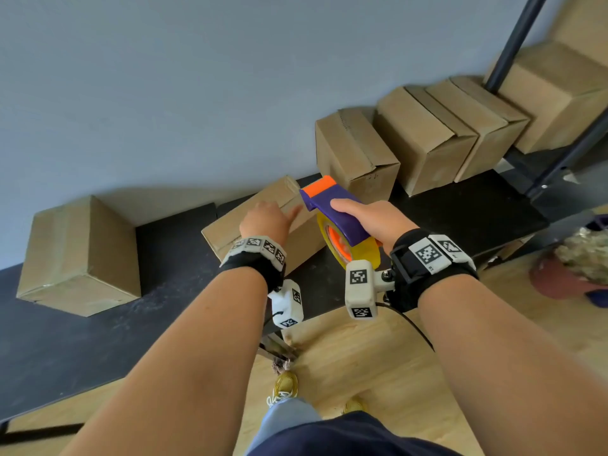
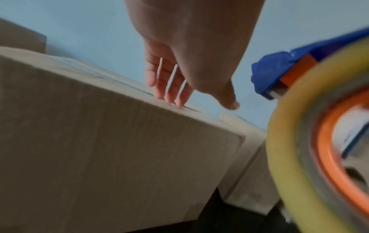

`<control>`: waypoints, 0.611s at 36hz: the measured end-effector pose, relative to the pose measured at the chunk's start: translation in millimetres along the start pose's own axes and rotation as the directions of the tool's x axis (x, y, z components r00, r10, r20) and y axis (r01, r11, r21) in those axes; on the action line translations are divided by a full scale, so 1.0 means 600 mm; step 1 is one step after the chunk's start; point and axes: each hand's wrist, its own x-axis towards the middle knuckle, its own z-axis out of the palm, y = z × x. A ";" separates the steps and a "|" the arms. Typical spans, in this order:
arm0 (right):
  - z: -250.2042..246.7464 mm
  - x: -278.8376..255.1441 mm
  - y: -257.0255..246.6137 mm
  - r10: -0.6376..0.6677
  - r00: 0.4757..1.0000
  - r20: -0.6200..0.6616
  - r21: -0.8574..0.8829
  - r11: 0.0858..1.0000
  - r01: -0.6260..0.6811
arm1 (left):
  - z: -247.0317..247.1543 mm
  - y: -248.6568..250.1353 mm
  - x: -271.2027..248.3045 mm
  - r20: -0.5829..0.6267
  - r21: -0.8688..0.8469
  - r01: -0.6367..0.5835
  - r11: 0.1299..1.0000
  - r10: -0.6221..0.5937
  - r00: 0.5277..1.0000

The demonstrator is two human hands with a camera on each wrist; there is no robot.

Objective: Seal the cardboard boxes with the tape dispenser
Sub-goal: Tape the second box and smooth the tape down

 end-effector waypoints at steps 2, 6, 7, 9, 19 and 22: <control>-0.001 0.002 -0.003 -0.005 1.000 0.017 -0.001 1.000 0.005 | -0.006 -0.007 0.019 0.035 -0.325 0.048 0.944 -0.039 0.999; 0.003 0.004 -0.009 -0.036 0.999 0.040 -0.016 0.999 0.037 | -0.032 -0.011 0.034 0.274 -0.806 0.271 0.526 -0.075 0.959; 0.005 0.005 -0.010 -0.040 0.998 0.049 -0.025 0.999 0.042 | -0.039 -0.008 0.034 0.337 -0.827 0.322 0.461 -0.053 0.940; 0.009 0.008 -0.010 -0.046 0.997 0.058 -0.046 0.998 0.048 | -0.049 -0.003 0.033 0.408 -0.840 0.365 0.402 0.022 0.913; 0.011 0.013 -0.010 -0.050 0.995 0.086 -0.097 0.994 0.058 | -0.051 -0.018 0.032 0.466 -0.833 0.405 0.377 0.082 0.881; 0.007 0.010 -0.009 -0.044 0.993 0.113 -0.109 0.992 0.056 | -0.047 -0.019 0.029 0.470 -0.845 0.412 0.341 0.103 0.877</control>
